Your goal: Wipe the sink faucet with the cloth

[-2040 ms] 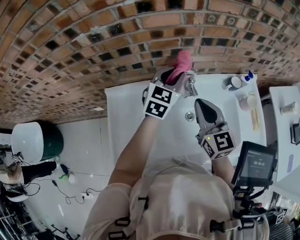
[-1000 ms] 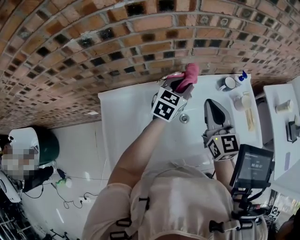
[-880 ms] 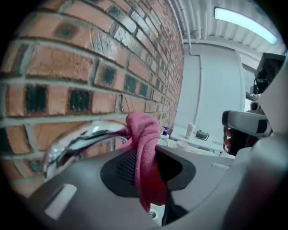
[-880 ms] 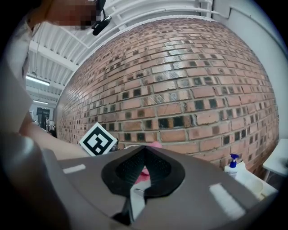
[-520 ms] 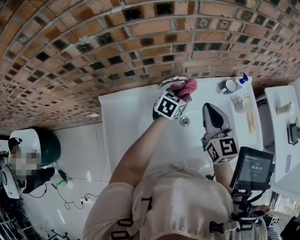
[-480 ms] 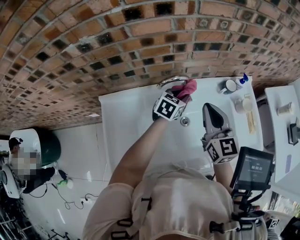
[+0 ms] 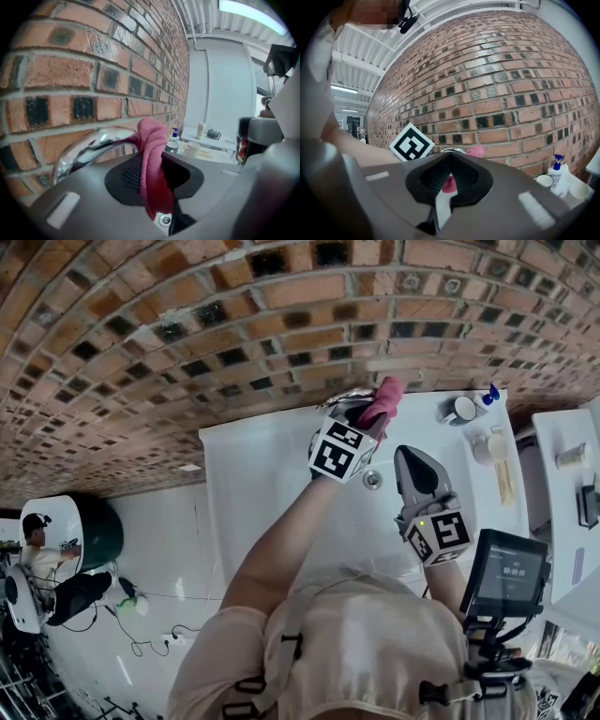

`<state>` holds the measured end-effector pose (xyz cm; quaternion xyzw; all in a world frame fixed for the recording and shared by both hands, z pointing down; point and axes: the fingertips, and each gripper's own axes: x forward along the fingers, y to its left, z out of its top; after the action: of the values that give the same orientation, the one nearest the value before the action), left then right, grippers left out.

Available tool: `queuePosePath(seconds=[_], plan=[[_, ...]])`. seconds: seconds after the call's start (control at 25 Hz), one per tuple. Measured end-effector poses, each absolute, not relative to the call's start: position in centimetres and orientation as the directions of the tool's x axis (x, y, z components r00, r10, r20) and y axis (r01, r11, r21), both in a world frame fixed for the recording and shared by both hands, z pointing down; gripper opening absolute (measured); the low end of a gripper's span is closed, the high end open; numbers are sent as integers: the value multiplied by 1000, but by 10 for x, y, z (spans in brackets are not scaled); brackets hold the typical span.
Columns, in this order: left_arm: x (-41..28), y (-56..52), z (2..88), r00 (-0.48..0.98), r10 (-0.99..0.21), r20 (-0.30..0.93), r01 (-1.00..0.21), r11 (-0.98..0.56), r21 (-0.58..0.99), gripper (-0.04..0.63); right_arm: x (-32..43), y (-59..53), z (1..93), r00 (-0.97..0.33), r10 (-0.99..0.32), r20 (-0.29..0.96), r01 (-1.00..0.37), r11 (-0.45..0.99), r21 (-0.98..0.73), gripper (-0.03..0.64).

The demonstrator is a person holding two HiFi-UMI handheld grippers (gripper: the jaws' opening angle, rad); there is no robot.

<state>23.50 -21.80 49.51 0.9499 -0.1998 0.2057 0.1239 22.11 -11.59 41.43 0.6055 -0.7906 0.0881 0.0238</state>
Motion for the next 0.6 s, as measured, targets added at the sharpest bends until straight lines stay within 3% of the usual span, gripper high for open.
queuePosePath(seconds=[0.28, 0.6], plan=[[226, -207, 550, 770, -290, 568, -429, -895, 125, 95, 213, -114, 410, -280, -947, 156, -958, 265, -112, -14], [189, -187, 468, 834, -380, 400, -423, -906, 20, 97, 200, -114, 398, -297, -947, 125, -954, 288, -86, -14]])
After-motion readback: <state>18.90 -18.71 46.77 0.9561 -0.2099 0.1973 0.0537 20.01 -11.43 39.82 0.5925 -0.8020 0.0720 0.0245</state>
